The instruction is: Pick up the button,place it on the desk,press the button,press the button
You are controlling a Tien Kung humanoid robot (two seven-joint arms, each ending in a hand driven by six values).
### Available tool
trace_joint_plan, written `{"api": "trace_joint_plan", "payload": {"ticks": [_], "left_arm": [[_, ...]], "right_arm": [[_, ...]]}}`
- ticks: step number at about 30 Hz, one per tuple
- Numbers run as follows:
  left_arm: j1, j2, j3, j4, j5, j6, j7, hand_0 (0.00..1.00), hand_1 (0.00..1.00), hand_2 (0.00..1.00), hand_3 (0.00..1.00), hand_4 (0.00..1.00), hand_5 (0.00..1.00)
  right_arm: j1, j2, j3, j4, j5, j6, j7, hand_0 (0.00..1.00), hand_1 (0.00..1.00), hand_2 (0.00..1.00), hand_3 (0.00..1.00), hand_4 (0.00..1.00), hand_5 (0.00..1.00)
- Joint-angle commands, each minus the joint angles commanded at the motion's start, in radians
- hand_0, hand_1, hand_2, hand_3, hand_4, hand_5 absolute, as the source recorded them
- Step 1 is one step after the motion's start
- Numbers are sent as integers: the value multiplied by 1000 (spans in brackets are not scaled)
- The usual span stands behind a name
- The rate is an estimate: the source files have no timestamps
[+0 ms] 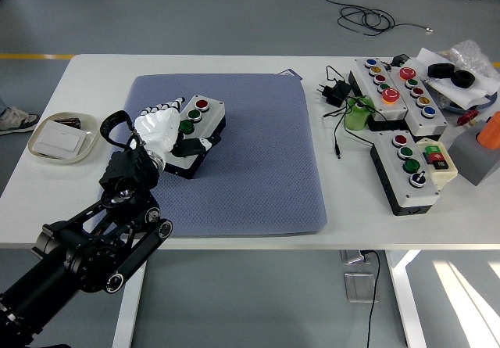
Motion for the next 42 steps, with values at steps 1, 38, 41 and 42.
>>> {"api": "trace_joint_plan", "payload": {"ticks": [1,38,41,42], "left_arm": [[-11,-3,6,17,1,-4,0,920,998,998,998,998,773],[-231,-37,180,445,-49,-9,0,654,837,973,998,968,434],[-231,-37,186,451,-36,-17,0,506,639,705,894,860,205],[-230,-37,188,452,-27,-18,0,506,639,705,894,860,205]], "right_arm": [[1,0,1,0,-3,0,-1,787,797,817,751,412,479],[10,-7,16,0,-38,4,-9,787,797,817,751,412,479],[8,-7,17,0,-39,4,-9,787,797,817,751,412,479],[7,-7,16,0,-39,4,-9,787,797,817,751,412,479]]}}
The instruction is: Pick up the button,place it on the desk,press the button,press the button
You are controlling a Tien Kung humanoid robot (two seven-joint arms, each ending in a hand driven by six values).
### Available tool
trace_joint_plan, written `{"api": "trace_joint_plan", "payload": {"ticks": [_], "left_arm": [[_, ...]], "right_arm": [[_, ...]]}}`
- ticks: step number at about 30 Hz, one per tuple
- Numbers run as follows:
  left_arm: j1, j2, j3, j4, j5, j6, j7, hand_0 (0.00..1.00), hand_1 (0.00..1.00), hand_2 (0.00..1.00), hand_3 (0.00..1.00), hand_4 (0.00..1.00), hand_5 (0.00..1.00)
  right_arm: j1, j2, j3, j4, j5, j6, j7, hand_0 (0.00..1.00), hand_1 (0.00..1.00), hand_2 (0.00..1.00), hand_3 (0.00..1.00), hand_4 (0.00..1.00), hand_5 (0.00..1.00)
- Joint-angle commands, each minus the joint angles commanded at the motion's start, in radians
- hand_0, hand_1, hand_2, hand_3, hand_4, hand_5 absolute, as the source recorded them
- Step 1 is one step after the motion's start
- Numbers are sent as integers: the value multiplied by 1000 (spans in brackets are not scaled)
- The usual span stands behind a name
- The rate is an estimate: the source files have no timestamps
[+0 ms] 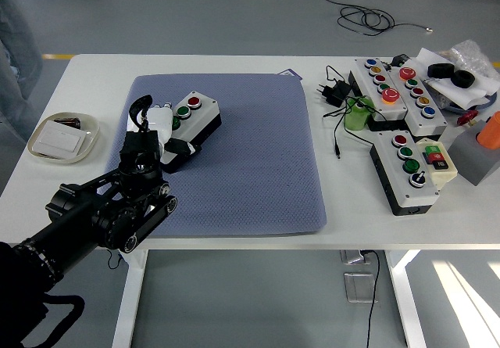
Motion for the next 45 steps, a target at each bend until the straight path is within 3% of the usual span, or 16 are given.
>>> {"api": "trace_joint_plan", "payload": {"ticks": [3,4,9,10,14,15,16,21,22,24,31,33,39,42,45], "left_arm": [[3,0,3,-2,35,9,0,506,639,705,894,860,205],[4,0,4,-5,49,14,0,408,522,525,681,814,118],[9,0,5,-13,68,23,0,408,522,525,681,814,118],[9,0,5,-13,68,22,0,403,466,400,497,761,15],[15,0,5,-13,68,28,0,403,466,400,497,761,15],[17,0,2,-14,68,39,0,403,466,400,497,761,15],[19,0,-1,-16,68,50,0,342,378,312,409,676,2],[27,4,-13,-34,68,106,-10,342,378,312,409,676,2],[29,8,-16,-40,68,120,-18,339,336,272,362,650,2],[33,18,-21,-53,68,149,-74,339,336,272,362,650,2],[40,66,-38,-102,5,214,-351,315,317,247,337,637,2],[40,84,-42,-119,-18,211,-432,315,317,247,337,637,2],[24,145,-1,-179,-21,126,-676,340,332,259,343,609,2],[12,171,40,-192,-4,126,-752,373,361,271,342,605,2],[4,189,80,-199,11,143,-780,373,361,271,342,605,2]], "right_arm": [[-2,0,-1,0,-1,0,0,787,797,817,751,412,479],[-2,0,-1,0,-1,0,0,787,797,817,751,412,479],[-5,1,-4,0,0,0,1,787,797,817,751,412,479],[-5,1,-4,0,0,0,1,787,797,817,751,412,479],[-6,1,-5,0,1,1,1,787,797,817,751,412,479],[-6,1,-5,0,1,1,1,787,797,817,751,412,479],[-6,0,-5,0,2,1,2,787,797,817,751,412,479],[-4,1,-3,0,3,0,2,787,797,817,751,412,479],[-3,1,-2,0,4,0,2,787,797,817,751,412,479],[-2,1,-3,0,5,0,2,787,797,817,751,412,479],[0,3,-2,0,6,-1,2,787,797,817,751,412,479],[0,4,-2,0,5,-1,1,787,797,817,751,412,479],[-1,5,-2,0,6,-2,0,787,797,817,751,412,479],[-1,5,-1,0,4,-2,-1,787,797,817,751,412,479],[0,5,-1,0,3,-1,-1,787,797,817,751,412,479]]}}
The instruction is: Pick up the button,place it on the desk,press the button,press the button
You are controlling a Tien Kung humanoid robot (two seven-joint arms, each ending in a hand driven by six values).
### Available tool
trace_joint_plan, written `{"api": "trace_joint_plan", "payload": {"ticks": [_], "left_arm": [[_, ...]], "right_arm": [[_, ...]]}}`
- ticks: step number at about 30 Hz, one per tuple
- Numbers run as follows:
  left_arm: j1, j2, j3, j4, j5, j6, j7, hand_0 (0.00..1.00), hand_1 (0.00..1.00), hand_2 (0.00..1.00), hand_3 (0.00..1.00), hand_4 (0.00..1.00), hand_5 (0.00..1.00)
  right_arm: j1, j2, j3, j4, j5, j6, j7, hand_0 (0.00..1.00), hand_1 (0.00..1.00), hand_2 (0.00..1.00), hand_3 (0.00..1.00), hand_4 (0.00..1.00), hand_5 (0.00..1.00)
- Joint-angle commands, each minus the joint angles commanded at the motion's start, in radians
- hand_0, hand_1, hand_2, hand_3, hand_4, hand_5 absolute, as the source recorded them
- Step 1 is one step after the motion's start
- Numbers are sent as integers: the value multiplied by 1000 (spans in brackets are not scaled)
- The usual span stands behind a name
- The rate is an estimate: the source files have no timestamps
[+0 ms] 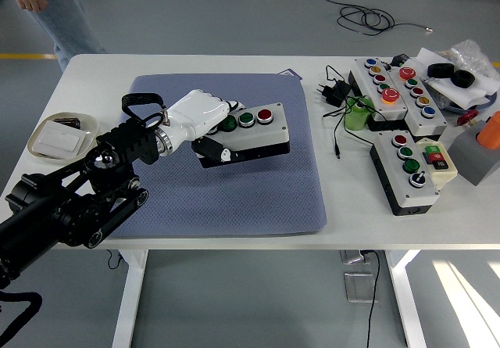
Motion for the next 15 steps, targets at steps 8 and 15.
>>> {"api": "trace_joint_plan", "payload": {"ticks": [8,15], "left_arm": [[-1,7,34,44,42,-4,17,382,382,282,341,621,2],[-1,13,56,66,42,-5,14,374,462,400,439,669,2]], "right_arm": [[1,0,2,0,-2,0,-1,787,797,817,751,412,479],[2,1,1,0,-1,0,0,787,797,817,751,412,479]]}}
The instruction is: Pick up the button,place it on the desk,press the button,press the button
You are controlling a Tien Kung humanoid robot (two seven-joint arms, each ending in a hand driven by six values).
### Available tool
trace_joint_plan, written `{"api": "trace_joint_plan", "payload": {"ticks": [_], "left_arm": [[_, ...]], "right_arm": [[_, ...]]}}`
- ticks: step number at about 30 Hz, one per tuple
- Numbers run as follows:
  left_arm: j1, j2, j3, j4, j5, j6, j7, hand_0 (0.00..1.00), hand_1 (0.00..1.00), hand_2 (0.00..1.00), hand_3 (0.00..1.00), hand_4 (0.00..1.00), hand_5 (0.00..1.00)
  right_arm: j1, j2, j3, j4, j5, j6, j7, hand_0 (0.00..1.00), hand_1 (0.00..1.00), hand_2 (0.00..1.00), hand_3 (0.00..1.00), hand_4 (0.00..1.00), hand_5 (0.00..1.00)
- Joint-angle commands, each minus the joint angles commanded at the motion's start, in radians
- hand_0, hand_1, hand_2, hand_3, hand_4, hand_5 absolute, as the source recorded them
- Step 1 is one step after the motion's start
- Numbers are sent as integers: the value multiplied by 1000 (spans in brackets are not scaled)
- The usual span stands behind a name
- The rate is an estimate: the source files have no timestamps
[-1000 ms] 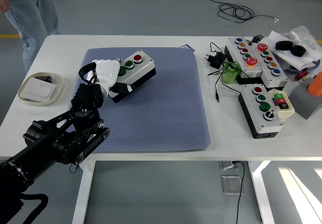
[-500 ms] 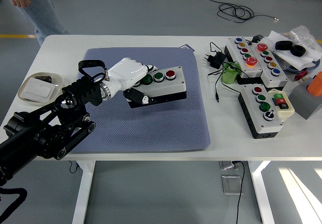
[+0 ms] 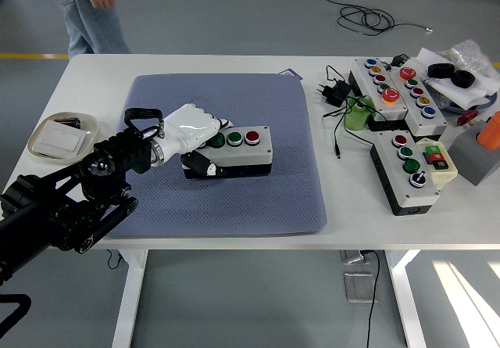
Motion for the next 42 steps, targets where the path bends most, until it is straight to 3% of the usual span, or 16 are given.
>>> {"api": "trace_joint_plan", "payload": {"ticks": [3,4,10,11,16,17,21,22,30,34,40,41,42], "left_arm": [[0,1,2,2,3,7,-1,374,462,400,439,669,2],[0,1,1,2,3,8,-2,391,519,541,577,805,86],[6,3,-5,3,-9,-7,2,391,519,541,577,805,86],[8,4,-11,-1,-21,-34,1,538,664,750,699,923,273],[14,3,-17,-8,-44,-107,9,538,664,750,699,923,273],[16,3,-18,-9,-51,-117,11,718,813,943,816,998,446],[23,4,-22,-17,-71,-119,18,718,813,943,816,998,446],[27,5,-26,-22,-76,-113,21,846,927,998,937,998,481],[45,12,-70,-67,-105,-107,30,875,950,998,968,998,488],[59,19,-111,-111,-121,-122,31,875,950,998,968,998,488],[97,36,-217,-231,-114,-152,47,893,962,998,972,998,502],[108,41,-237,-266,-99,-144,64,759,803,888,939,930,549],[113,44,-248,-292,-91,-139,73,759,803,888,939,930,549]], "right_arm": [[1,0,1,0,-3,1,0,787,797,817,751,412,479],[1,0,1,0,-3,1,0,787,797,817,751,412,479],[0,-1,3,0,-4,1,-1,787,797,817,751,412,479],[0,-1,4,0,-6,1,-2,787,797,817,751,412,479],[-1,0,4,0,-7,0,-2,787,797,817,751,412,479],[-2,1,3,0,-6,0,-2,787,797,817,751,412,479],[-3,1,2,0,-8,1,-2,787,797,817,751,412,479],[-5,1,1,0,-7,1,-2,787,797,817,751,412,479],[-10,0,2,0,-10,1,-2,787,797,817,751,412,479],[-12,0,2,0,-9,0,-2,787,797,817,751,412,479],[-14,1,1,0,-10,1,-1,787,797,817,751,412,479],[-14,1,0,0,-7,1,-1,787,797,817,751,412,479],[-14,1,-1,0,-6,1,0,787,797,817,751,412,479]]}}
